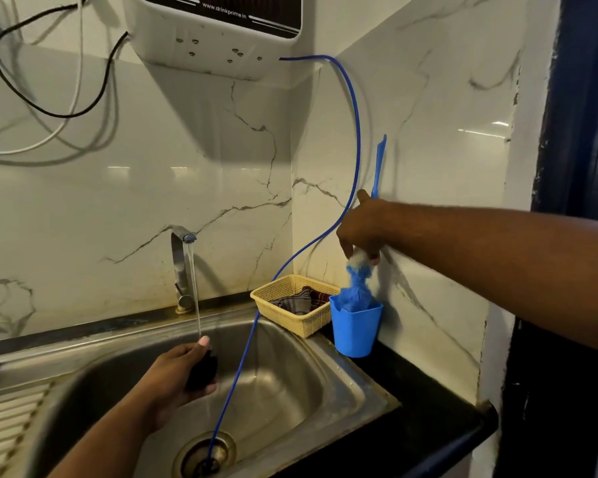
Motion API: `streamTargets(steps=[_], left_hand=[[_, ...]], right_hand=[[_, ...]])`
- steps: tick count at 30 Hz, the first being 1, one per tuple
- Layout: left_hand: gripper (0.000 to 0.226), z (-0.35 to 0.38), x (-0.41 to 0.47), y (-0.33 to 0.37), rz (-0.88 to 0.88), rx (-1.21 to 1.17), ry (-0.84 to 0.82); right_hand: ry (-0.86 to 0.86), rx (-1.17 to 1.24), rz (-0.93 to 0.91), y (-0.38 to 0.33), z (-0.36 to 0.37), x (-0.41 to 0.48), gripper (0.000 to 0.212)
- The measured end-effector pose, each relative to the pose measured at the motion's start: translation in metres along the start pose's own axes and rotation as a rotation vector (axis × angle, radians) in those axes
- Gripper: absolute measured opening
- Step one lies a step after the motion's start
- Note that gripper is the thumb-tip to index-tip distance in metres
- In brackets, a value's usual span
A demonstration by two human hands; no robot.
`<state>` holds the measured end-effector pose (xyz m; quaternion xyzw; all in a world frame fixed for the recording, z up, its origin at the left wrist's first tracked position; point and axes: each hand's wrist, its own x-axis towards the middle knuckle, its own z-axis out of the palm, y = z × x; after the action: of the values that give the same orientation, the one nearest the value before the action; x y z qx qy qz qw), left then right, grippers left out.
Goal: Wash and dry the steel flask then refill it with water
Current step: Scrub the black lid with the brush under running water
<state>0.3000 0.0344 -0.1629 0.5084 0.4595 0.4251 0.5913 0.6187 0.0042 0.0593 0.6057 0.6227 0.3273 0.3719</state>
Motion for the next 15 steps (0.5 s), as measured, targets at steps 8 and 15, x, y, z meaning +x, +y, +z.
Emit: streamTargets(steps=[8,15], left_hand=[[0.031,-0.011,-0.003,0.008,-0.147,-0.301,-0.056],[0.033,-0.022,-0.005,0.026,-0.093,-0.411,0.052]], right_hand=[[-0.017,0.278,0.072,0.045,-0.027,-0.015,0.052],[-0.068,0.787,0.041,0.025,-0.023,-0.021,0.048]])
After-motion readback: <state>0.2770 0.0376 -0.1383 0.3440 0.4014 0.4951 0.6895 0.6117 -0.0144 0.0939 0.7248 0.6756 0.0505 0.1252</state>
